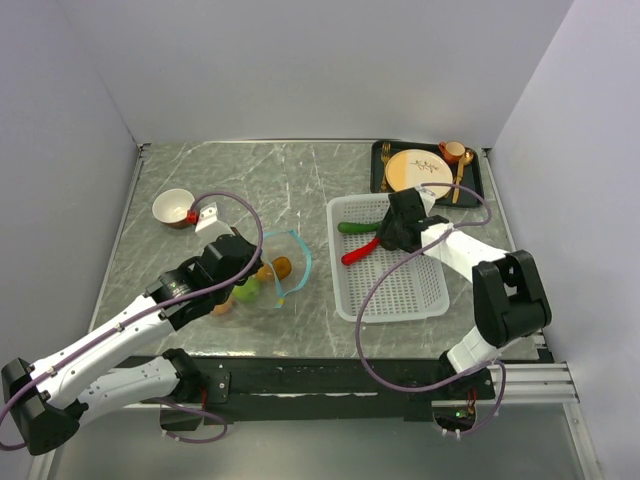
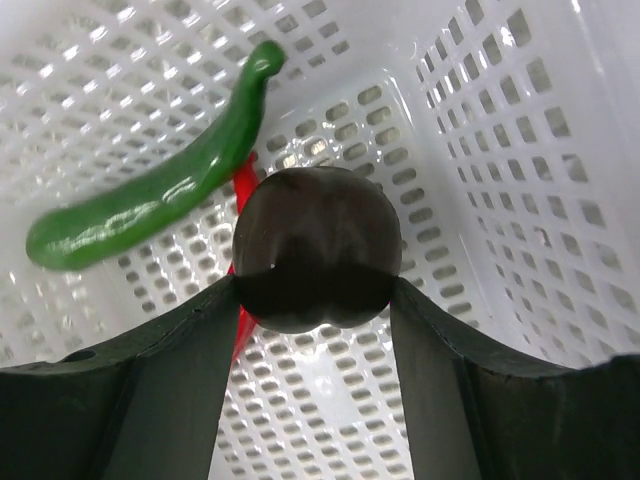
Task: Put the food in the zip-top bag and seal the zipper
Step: Pick up the fake fruit from the bin.
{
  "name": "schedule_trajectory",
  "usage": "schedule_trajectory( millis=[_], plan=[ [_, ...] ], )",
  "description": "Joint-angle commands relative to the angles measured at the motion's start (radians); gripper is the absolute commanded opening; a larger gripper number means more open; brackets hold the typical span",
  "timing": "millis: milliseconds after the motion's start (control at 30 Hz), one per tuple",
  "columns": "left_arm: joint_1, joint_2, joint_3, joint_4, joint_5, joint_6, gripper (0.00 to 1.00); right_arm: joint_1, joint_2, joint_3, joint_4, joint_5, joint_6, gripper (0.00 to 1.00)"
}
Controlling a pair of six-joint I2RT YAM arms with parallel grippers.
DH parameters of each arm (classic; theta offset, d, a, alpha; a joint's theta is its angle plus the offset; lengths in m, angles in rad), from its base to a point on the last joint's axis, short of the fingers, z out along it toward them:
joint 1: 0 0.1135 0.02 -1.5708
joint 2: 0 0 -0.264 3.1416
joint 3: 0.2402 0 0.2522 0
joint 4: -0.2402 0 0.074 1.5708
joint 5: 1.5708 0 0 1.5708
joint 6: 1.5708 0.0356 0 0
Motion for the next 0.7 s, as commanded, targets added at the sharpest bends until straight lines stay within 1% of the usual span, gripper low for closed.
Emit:
schedule_trajectory(
  millis=[0,67,267,367,533,567,667],
  plan=[
    [0.006,-0.007,0.01,0.029,-0.004,-0.002,0.06,0.0,-0.056,0.014,-0.019,-0.007,-0.043,0.69],
    [0.005,-0.004,0.009,0.03,-0.001,-0.002,0.07,0.0,-0.059,0.011,-0.017,-0.001,-0.041,0.76],
    [0.005,0.003,0.018,0.016,-0.003,-0.002,0.06,0.0,-0.053,0.012,-0.011,0.003,-0.049,0.78],
    [0.005,-0.004,0.016,0.016,-0.004,-0.004,0.06,-0.001,-0.052,0.012,-0.012,0.026,-0.05,0.8],
    [0.005,-0.009,0.01,0.016,-0.009,-0.002,0.07,-0.001,-0.047,0.024,-0.022,0.063,-0.027,0.82],
    [0.006,-0.007,0.013,0.016,-0.009,-0.002,0.07,-0.001,-0.042,0.027,-0.022,0.062,-0.026,0.85],
    [0.006,0.0,0.016,0.018,-0.003,-0.001,0.07,-0.001,-0.03,0.04,-0.02,0.068,-0.01,0.86]
  ],
)
